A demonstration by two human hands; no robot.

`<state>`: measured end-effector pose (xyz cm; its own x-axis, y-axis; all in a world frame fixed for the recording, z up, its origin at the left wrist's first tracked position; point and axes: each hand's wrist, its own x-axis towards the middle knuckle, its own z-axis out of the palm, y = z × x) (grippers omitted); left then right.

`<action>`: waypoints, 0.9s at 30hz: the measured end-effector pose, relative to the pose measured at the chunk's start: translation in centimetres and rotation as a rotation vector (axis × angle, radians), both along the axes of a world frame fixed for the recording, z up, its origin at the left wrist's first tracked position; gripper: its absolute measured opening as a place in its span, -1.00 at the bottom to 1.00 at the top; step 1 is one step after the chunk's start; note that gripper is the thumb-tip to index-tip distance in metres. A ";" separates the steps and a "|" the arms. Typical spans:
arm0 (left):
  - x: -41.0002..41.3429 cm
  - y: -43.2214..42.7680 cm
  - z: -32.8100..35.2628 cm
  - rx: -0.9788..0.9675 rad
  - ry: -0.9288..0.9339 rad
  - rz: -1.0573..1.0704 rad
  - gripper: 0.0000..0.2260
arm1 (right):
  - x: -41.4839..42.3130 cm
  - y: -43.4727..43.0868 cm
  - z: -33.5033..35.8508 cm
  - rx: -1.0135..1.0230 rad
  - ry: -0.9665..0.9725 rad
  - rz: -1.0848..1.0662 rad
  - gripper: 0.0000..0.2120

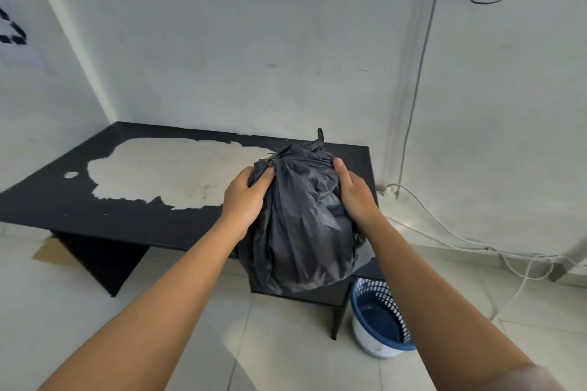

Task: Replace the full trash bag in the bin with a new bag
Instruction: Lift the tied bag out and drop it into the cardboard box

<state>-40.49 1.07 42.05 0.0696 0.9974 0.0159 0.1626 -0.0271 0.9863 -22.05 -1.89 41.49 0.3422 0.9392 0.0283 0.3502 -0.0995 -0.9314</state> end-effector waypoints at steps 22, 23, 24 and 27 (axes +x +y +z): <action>-31.4 26.3 1.8 -0.019 -0.021 0.046 -0.80 | -29.5 28.6 1.1 0.064 -0.195 0.189 -0.62; -33.0 27.3 1.8 -0.010 -0.026 0.049 -0.81 | -31.1 29.7 1.3 0.065 -0.187 0.195 -0.62; -34.7 28.4 1.8 -0.002 -0.029 0.050 -0.81 | -32.8 30.9 1.4 0.064 -0.185 0.198 -0.62; -39.7 31.5 1.5 0.004 -0.025 0.046 -0.82 | -37.7 33.9 1.4 0.061 -0.189 0.193 -0.61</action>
<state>-80.19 32.62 43.56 0.0228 0.9995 0.0208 0.1395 -0.0238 0.9899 -59.78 31.99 42.85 0.1405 0.9811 0.1333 0.5253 0.0403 -0.8500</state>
